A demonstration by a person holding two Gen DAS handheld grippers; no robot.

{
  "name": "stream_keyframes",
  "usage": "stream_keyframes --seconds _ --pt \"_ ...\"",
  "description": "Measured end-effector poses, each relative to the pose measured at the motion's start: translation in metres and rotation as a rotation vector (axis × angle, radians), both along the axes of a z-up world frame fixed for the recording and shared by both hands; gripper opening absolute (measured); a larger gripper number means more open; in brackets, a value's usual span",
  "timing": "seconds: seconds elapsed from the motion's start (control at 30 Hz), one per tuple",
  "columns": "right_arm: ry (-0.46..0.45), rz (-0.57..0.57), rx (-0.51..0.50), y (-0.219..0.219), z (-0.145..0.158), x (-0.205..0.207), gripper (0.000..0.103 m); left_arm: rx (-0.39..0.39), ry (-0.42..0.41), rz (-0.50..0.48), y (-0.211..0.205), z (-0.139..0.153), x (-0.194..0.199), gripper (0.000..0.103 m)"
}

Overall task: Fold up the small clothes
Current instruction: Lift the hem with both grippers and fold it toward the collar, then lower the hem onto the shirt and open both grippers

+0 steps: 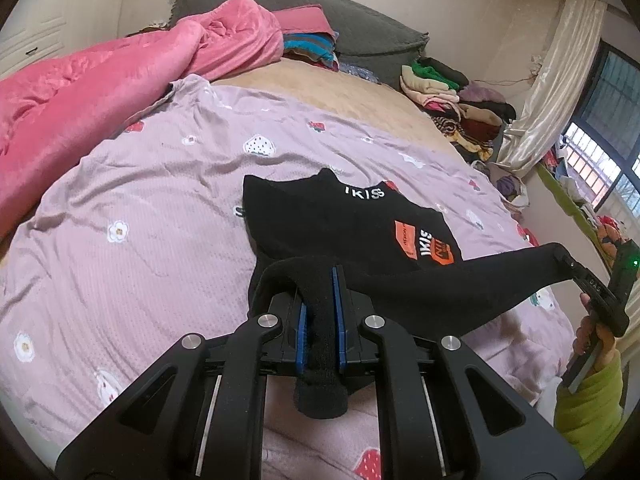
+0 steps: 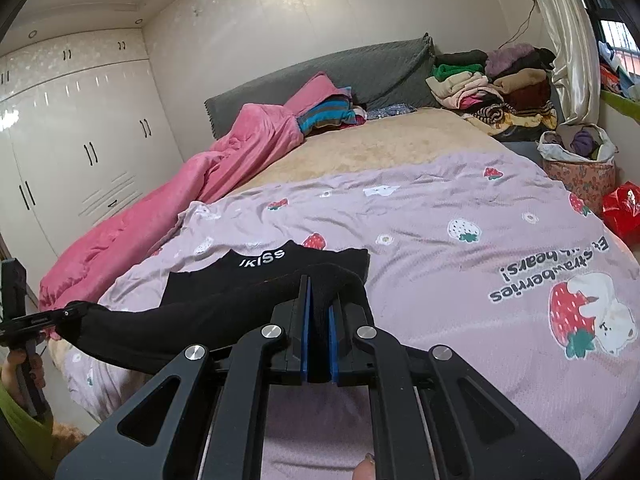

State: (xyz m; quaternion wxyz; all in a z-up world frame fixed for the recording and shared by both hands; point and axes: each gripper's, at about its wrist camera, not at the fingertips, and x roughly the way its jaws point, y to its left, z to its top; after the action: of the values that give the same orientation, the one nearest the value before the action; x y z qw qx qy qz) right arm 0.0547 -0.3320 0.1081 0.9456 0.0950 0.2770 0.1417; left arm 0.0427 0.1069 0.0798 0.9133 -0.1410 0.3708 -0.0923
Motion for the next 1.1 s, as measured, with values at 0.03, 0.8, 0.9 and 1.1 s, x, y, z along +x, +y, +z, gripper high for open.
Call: stream_keyframes --seconds 0.03,0.8,0.9,1.1 --pt "0.001 -0.003 -0.003 0.0 0.0 0.002 0.006 0.002 0.0 -0.001 0.0 0.0 0.003 0.004" --pt "0.037 -0.064 -0.059 0.013 -0.017 0.084 0.006 0.039 0.018 0.038 0.01 -0.01 0.084 0.004" --pt "0.056 -0.073 -0.068 0.015 -0.025 0.1 0.006 0.046 0.03 0.049 0.011 -0.017 0.098 0.004" --pt "0.112 -0.083 -0.093 0.021 -0.049 0.13 0.007 0.054 0.051 0.072 0.015 -0.035 0.119 0.004"
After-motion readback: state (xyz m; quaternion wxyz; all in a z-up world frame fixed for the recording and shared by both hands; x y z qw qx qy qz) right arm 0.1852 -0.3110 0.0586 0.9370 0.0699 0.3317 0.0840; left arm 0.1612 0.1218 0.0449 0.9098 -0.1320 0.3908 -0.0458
